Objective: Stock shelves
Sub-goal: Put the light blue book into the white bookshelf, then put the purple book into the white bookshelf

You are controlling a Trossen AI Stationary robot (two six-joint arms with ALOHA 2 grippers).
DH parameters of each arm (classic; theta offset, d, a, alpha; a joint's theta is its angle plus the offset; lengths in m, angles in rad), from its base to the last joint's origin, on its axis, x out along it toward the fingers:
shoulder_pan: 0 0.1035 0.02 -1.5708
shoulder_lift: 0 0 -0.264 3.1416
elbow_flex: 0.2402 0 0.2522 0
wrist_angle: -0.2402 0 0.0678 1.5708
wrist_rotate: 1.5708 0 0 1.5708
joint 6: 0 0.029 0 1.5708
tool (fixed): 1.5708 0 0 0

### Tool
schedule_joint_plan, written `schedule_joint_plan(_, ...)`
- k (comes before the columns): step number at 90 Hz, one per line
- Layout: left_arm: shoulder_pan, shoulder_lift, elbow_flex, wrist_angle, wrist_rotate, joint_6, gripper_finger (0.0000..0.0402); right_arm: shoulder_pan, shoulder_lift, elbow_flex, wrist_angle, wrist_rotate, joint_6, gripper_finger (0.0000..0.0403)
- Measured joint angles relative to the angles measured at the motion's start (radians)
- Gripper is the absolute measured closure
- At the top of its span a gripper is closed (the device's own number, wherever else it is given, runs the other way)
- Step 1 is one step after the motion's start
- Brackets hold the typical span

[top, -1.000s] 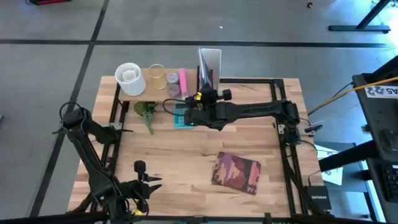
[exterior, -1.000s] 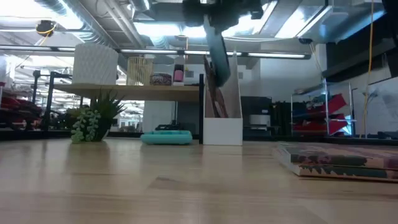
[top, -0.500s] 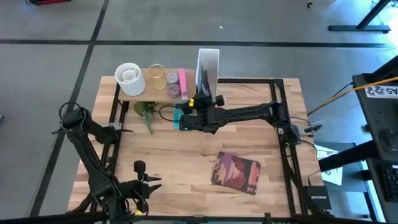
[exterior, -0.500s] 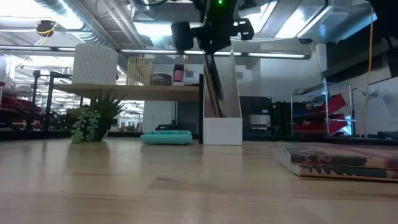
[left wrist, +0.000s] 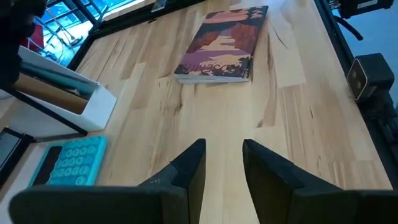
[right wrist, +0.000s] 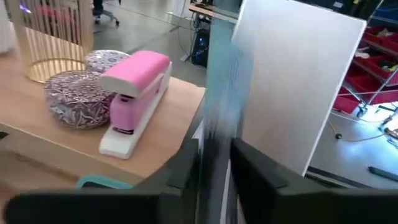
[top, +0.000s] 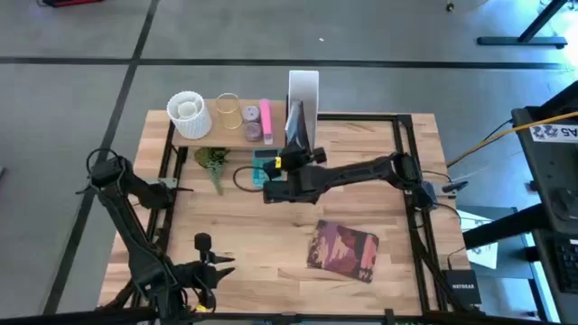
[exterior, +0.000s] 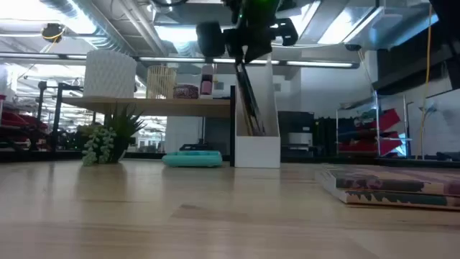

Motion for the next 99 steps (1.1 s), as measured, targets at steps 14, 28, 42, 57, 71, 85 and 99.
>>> schedule_joint_plan(14, 0.0, 0.0, 0.0, 0.0, 0.0, 0.0, 0.0311, 0.003, 0.0, 0.0, -0.024, 0.007, -0.001, 0.0233)
schedule_joint_plan(28, 0.0, 0.0, 0.0, 0.001, 0.001, 0.0, 0.0311, 0.021, 0.0, 0.0, -0.068, 0.036, -0.012, 0.0194)
schedule_joint_plan(42, 0.001, 0.0, 0.0, 0.001, 0.001, 0.004, 0.0311, 0.096, -0.012, 0.0, -0.12, 0.132, -0.03, 0.0187)
schedule_joint_plan(57, 0.001, 0.0, 0.0, 0.001, 0.0, 0.002, 0.0311, 0.221, -0.041, 0.0, -0.152, 0.135, -0.189, 0.0187)
schedule_joint_plan(71, 0.002, 0.0, 0.0, 0.002, -0.008, 0.0, 0.0311, 0.371, -0.048, 0.0, -0.151, -0.046, -0.358, 0.0187)
schedule_joint_plan(85, 0.002, 0.0, 0.0, 0.02, -0.024, 0.004, 0.0311, 0.511, -0.048, 0.0, -0.149, -0.328, -0.449, 0.0187)
schedule_joint_plan(99, 0.021, 0.0, 0.0, 0.056, -0.031, 0.049, 0.0311, 0.635, -0.048, 0.0, -0.139, -0.52, -0.453, 0.0187)
